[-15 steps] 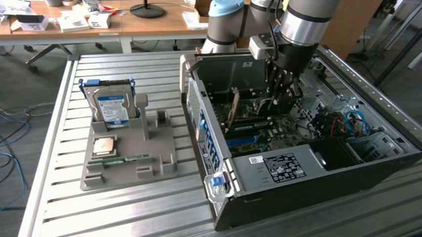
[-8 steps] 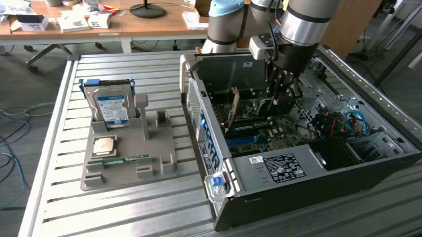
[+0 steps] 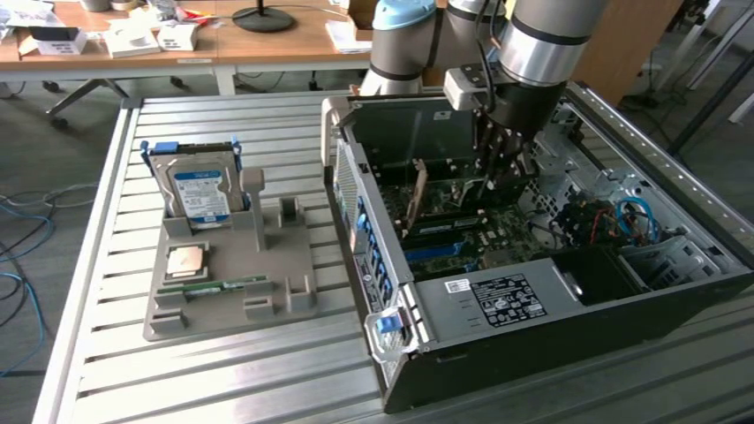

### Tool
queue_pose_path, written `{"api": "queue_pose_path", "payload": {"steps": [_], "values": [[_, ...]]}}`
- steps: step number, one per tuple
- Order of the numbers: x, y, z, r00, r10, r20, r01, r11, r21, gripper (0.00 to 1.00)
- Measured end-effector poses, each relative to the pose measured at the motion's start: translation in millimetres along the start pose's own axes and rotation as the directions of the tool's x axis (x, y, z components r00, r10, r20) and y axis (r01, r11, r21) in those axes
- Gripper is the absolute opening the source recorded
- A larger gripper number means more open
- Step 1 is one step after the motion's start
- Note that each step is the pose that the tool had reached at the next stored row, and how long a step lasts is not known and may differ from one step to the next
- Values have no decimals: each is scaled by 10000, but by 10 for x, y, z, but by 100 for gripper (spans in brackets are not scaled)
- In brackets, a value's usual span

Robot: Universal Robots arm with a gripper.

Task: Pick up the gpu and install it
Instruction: 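Insert the gpu into the slot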

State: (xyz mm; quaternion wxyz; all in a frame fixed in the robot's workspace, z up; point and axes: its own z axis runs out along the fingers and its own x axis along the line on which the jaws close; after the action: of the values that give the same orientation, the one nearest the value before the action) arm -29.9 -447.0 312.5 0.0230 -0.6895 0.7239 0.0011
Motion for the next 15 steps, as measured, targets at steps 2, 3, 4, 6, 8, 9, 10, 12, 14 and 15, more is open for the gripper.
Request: {"api": "queue_pose_path", "payload": {"steps": [2, 3, 4, 6, 8, 9, 10, 12, 14, 15], "values": [[1, 0, 11, 10000, 0, 1, 0, 10000, 0, 26], [1, 1, 16, 10000, 0, 0, 0, 10000, 0, 26], [1, 1, 21, 10000, 0, 0, 0, 10000, 0, 26], [1, 1, 28, 10000, -1, -2, 1, 10000, -1, 26], [1, 1, 31, 10000, 0, 0, 0, 10000, 0, 26], [1, 1, 31, 10000, 0, 0, 0, 10000, 0, 26], [1, 1, 31, 10000, 0, 0, 0, 10000, 0, 26], [-1, 1, 33, 10000, 0, 3, 0, 10000, 1, 26], [-8, 2, 33, 10000, 0, 1, 0, 10000, 0, 26], [-11, 2, 33, 10000, 1, 0, -1, 10000, 0, 26]]}}
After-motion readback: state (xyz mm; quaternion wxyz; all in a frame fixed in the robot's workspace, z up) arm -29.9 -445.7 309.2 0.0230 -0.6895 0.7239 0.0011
